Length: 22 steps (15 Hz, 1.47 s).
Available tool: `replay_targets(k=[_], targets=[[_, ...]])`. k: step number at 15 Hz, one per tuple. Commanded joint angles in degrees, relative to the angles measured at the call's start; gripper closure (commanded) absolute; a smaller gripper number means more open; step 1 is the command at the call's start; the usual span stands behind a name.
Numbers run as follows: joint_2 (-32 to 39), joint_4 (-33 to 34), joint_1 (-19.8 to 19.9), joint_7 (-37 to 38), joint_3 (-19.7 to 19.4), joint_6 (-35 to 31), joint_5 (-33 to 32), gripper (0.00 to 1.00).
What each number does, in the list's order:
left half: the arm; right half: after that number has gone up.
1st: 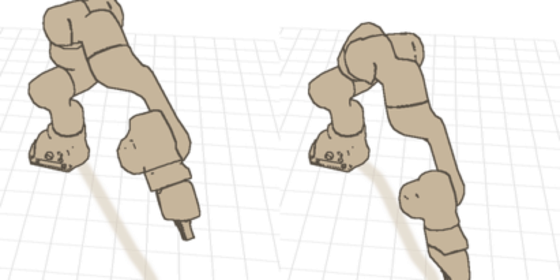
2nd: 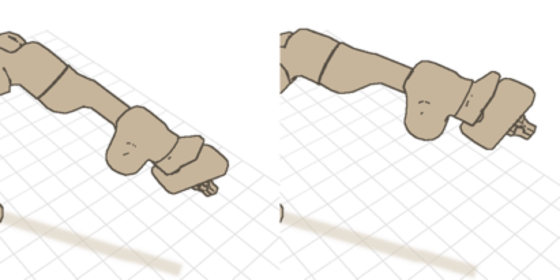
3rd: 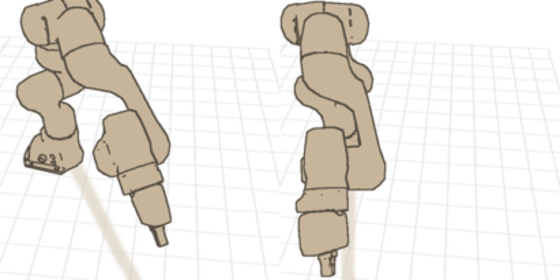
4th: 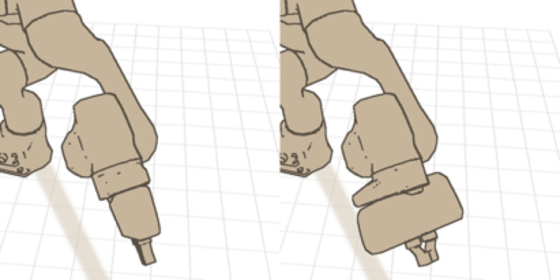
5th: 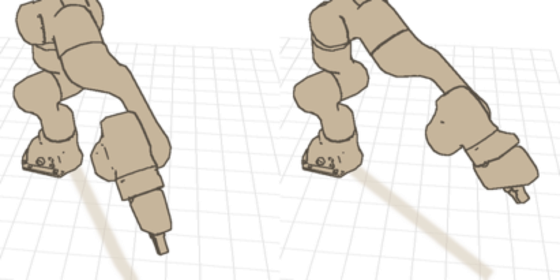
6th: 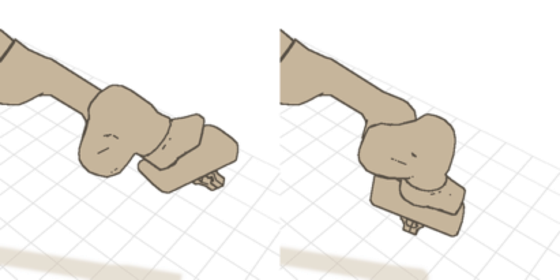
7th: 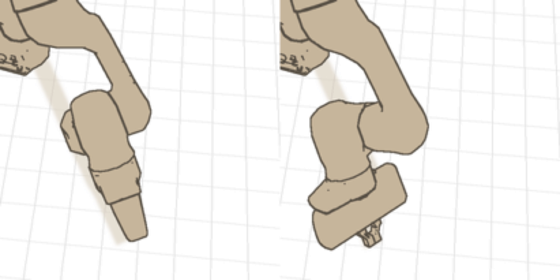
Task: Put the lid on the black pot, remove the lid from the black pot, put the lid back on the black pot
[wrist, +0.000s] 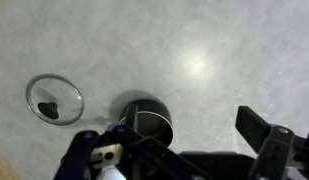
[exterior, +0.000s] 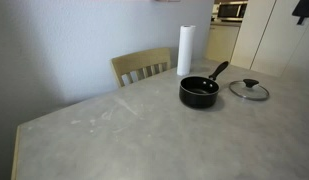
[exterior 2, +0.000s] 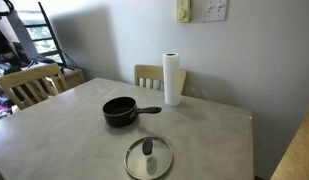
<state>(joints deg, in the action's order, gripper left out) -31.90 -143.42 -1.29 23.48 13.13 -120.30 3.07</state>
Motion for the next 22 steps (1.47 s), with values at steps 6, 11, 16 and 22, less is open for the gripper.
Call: replay_targets(k=[6,11,16,22], targets=[[-0.9,-1.5,-1.0,-3.8,-1.8,-2.4,-0.7,0.0],[-2.6,-4.5,-1.7,-14.0,-7.7,-5.9,1.0,0.0],[-4.7,-7.1,-2.7,-34.9,-17.6,-5.1,1.2,0.0],[-3.4,-7.9,3.1,-48.0,-26.8,-3.7,-5.5,0.0]])
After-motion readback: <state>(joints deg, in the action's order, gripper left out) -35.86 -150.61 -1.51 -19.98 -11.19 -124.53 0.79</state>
